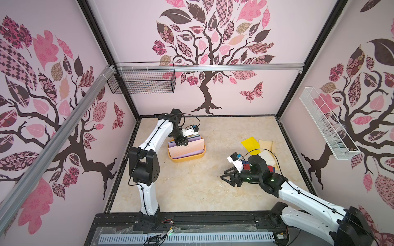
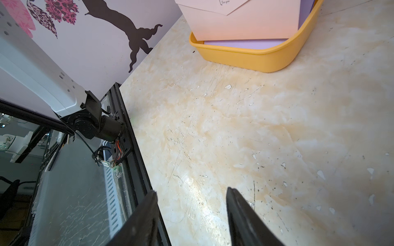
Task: Put the sealed envelopes into the storage box
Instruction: Place the envelope in the storage box.
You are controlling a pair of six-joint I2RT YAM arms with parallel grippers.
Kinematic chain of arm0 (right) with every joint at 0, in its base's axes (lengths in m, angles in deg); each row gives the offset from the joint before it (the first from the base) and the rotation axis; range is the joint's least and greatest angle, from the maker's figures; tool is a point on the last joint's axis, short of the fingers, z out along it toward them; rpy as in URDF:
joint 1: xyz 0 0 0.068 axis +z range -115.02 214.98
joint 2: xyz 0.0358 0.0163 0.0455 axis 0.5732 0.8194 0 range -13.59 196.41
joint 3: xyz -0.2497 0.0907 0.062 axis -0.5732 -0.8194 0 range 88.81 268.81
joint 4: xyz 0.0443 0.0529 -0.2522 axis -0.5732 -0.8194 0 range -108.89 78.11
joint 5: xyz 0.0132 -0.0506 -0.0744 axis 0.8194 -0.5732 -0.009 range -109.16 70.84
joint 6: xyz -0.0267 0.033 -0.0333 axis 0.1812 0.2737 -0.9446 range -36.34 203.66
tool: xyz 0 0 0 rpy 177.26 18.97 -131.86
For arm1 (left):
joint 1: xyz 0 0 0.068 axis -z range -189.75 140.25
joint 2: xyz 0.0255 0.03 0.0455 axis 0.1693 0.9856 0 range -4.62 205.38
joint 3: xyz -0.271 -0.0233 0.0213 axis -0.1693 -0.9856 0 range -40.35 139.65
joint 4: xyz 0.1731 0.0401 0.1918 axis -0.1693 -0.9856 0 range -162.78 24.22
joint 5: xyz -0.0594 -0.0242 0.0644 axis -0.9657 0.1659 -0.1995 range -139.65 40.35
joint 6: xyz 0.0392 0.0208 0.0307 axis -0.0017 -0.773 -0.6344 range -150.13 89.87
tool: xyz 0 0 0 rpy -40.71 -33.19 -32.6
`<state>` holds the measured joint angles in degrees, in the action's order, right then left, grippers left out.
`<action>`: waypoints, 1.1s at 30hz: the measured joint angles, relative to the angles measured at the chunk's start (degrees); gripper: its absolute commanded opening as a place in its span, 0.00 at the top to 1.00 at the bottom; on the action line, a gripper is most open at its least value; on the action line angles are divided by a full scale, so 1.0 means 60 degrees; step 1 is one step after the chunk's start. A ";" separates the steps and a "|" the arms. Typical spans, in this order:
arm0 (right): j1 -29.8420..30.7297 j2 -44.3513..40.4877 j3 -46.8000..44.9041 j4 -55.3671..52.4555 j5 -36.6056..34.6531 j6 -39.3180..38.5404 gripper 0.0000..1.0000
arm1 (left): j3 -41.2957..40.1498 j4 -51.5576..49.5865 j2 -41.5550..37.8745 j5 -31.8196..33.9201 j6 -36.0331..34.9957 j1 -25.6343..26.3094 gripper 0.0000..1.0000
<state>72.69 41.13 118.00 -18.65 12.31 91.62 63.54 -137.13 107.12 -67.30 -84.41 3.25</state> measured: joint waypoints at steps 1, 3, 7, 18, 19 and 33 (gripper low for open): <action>0.0000 0.0036 0.0000 0.0000 0.0007 0.0000 0.45 | 0.0000 0.0022 0.0036 -0.0018 -0.0004 -0.0047 1.00; 0.0000 0.0087 0.0000 0.0004 0.0036 0.0000 0.45 | 0.0000 0.0062 0.0087 -0.0033 0.0000 -0.0131 1.00; 0.0000 0.0146 0.0004 0.0000 0.0076 0.0007 0.45 | -0.0033 0.0106 0.0102 -0.0109 -0.0036 -0.0153 1.00; -0.0004 0.0350 0.0142 -0.0004 0.0270 0.0106 0.45 | 0.0146 -0.0022 0.0612 -0.0182 -0.0182 -0.0149 0.97; -0.0004 0.0412 0.0186 -0.0011 0.0295 0.0106 0.45 | 0.0168 -0.0029 0.0637 -0.0182 -0.0189 -0.0149 0.93; -0.0004 0.0525 0.0335 -0.0004 0.0397 0.0113 0.45 | 0.0069 0.1155 0.0557 0.0386 0.0284 -0.0171 0.73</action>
<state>72.67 44.27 120.01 -18.68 14.69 92.30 63.96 -130.20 110.46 -64.99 -82.70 2.22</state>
